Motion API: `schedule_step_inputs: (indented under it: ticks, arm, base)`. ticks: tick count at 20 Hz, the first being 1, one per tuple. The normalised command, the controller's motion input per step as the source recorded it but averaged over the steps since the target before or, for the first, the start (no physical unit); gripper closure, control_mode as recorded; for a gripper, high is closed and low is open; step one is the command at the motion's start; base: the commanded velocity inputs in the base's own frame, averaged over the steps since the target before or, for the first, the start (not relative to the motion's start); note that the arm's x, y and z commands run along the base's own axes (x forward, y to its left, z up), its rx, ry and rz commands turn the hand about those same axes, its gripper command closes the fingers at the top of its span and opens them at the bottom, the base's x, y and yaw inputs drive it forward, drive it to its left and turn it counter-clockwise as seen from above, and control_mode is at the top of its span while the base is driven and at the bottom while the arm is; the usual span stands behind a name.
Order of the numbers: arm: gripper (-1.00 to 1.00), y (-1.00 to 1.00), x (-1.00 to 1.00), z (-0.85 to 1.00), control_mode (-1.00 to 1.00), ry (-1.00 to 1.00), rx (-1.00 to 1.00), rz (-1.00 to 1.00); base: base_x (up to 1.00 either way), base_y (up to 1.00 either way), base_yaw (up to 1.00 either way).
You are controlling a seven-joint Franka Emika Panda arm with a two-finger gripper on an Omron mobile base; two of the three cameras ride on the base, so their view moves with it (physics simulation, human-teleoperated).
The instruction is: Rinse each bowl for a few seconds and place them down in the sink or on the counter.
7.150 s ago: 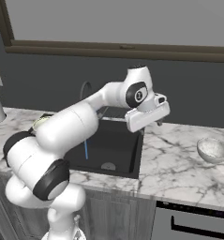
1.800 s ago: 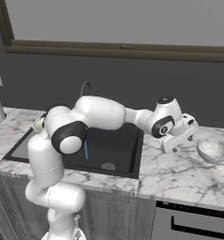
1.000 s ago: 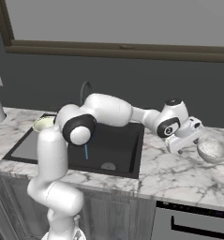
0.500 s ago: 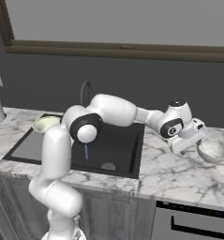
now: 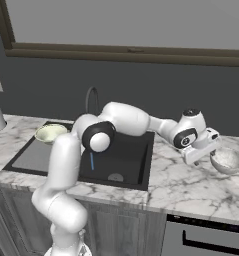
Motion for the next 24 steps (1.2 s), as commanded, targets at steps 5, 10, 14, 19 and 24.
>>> schedule_step_inputs:
  ticks: [5,10,14,19,24]
  arm:
    - [-1.0,-0.09,0.15,-0.12,-1.0,-0.03,0.0,0.0]
    - [-1.0,-0.11,0.14,-0.08,-1.0,-0.03,0.0,0.0]
    - [-1.0,-0.09,0.14,-0.08,-1.0,-0.02,0.0,0.0]
    - [-1.0,-0.09,0.16,-0.1,-1.0,-0.01,0.0,0.0]
    - [-1.0,-0.09,0.15,-0.11,-1.0,0.0,0.0,0.0]
  base:
    - [0.0,0.0,0.0]
    - [0.0,0.0,0.0]
    - [0.0,0.0,0.0]
    - [0.0,0.0,0.0]
    - [0.0,0.0,0.0]
